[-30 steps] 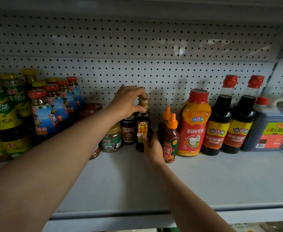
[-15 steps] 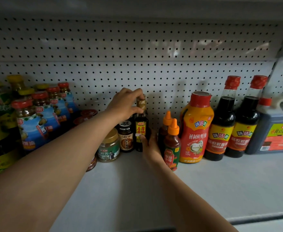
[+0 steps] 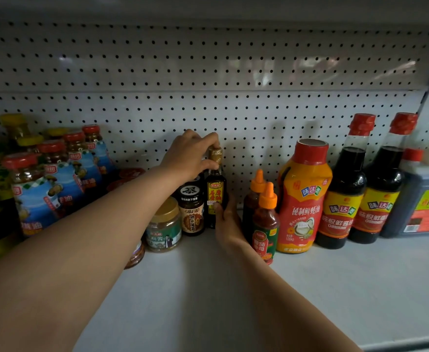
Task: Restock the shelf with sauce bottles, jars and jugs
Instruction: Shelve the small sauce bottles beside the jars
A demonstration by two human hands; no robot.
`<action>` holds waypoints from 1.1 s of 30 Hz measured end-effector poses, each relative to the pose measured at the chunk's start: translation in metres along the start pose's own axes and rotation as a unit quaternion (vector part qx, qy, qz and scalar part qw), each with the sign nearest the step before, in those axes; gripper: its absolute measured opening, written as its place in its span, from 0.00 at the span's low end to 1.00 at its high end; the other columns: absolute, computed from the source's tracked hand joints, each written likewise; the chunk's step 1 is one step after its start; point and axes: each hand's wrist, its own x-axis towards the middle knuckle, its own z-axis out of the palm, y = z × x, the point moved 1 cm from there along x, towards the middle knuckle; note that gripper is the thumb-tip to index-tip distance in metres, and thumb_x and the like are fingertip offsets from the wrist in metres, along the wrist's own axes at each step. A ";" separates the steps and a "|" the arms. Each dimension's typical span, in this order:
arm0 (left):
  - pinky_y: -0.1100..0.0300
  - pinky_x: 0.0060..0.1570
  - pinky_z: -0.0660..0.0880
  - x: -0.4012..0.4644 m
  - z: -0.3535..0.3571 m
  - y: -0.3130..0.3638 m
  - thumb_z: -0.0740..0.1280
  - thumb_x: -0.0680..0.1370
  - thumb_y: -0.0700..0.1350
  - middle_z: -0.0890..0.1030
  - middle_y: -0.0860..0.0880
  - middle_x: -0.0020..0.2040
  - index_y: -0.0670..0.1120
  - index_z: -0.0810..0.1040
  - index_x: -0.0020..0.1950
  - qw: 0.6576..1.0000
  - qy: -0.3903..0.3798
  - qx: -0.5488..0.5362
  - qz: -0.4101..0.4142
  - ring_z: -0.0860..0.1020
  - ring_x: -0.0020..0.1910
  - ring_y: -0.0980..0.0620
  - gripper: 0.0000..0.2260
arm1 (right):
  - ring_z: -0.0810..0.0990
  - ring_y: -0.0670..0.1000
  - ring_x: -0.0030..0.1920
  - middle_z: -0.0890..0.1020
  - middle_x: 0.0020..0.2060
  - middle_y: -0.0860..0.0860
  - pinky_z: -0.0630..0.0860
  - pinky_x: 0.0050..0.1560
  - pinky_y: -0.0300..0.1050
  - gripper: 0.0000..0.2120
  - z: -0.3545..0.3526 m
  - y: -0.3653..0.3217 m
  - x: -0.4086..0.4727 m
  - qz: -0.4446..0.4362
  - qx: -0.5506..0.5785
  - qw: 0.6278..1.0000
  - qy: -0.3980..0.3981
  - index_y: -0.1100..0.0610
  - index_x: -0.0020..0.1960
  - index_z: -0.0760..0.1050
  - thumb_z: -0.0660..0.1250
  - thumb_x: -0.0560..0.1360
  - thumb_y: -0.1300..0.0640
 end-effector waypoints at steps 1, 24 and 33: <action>0.56 0.55 0.64 0.000 0.000 0.000 0.74 0.73 0.51 0.72 0.44 0.60 0.52 0.74 0.62 1.000 0.000 -0.003 0.000 0.70 0.60 0.43 0.20 | 0.57 0.55 0.80 0.58 0.80 0.50 0.58 0.78 0.58 0.28 0.000 0.001 0.000 -0.003 -0.006 1.000 -0.001 0.47 0.81 0.49 0.53 0.84 0.44; 0.49 0.69 0.61 -0.024 -0.001 0.023 0.71 0.75 0.53 0.70 0.45 0.73 0.52 0.73 0.70 0.998 0.058 0.013 -0.031 0.63 0.73 0.44 0.24 | 0.77 0.39 0.58 0.79 0.61 0.45 0.71 0.54 0.30 0.19 -0.046 -0.035 -0.107 -0.142 0.041 0.988 0.052 0.54 0.73 0.69 0.61 0.84 0.52; 0.68 0.47 0.70 -0.049 0.043 0.077 0.68 0.79 0.51 0.80 0.51 0.59 0.46 0.76 0.65 0.967 0.016 -0.240 -0.089 0.77 0.56 0.54 0.17 | 0.83 0.46 0.46 0.84 0.44 0.47 0.82 0.49 0.50 0.01 -0.130 -0.001 -0.121 -0.106 0.176 0.958 0.201 0.51 0.50 0.80 0.71 0.78 0.56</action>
